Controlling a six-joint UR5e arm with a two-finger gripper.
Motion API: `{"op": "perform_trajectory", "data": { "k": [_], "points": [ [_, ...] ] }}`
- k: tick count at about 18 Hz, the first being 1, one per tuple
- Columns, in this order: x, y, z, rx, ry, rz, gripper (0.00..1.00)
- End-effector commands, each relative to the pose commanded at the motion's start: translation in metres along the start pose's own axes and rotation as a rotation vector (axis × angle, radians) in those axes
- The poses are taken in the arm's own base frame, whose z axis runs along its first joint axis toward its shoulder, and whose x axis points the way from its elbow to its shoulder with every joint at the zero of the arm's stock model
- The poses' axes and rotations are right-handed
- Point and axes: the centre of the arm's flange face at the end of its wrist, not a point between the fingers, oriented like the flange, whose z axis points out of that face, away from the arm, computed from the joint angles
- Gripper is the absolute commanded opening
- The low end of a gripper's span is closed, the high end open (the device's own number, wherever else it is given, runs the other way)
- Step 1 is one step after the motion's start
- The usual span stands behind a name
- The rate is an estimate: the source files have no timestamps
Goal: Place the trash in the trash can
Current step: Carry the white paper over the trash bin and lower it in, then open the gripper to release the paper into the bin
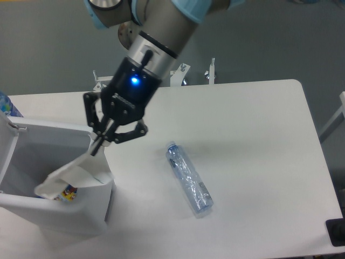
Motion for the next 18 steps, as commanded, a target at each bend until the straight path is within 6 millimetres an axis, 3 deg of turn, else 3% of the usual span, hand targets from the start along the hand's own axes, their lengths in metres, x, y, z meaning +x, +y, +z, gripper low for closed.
{"op": "perform_trajectory", "data": {
  "k": [1, 7, 11, 14, 16, 17, 18],
  "points": [
    [0.000, 0.001, 0.001, -0.002, 0.001, 0.019, 0.99],
    [-0.002, 0.000, 0.003, -0.003, 0.003, 0.028, 1.00],
    [-0.018, -0.013, -0.006, 0.013, -0.022, 0.026, 1.00],
    [-0.054, -0.015, -0.011, 0.016, -0.056, -0.008, 1.00],
    [-0.086, -0.004, -0.012, 0.005, -0.080, -0.048, 1.00],
    [-0.105, 0.004, -0.016, -0.003, -0.104, -0.076, 1.00],
    [-0.147, 0.030, -0.023, -0.033, -0.153, -0.145, 1.00]
  ]
}}
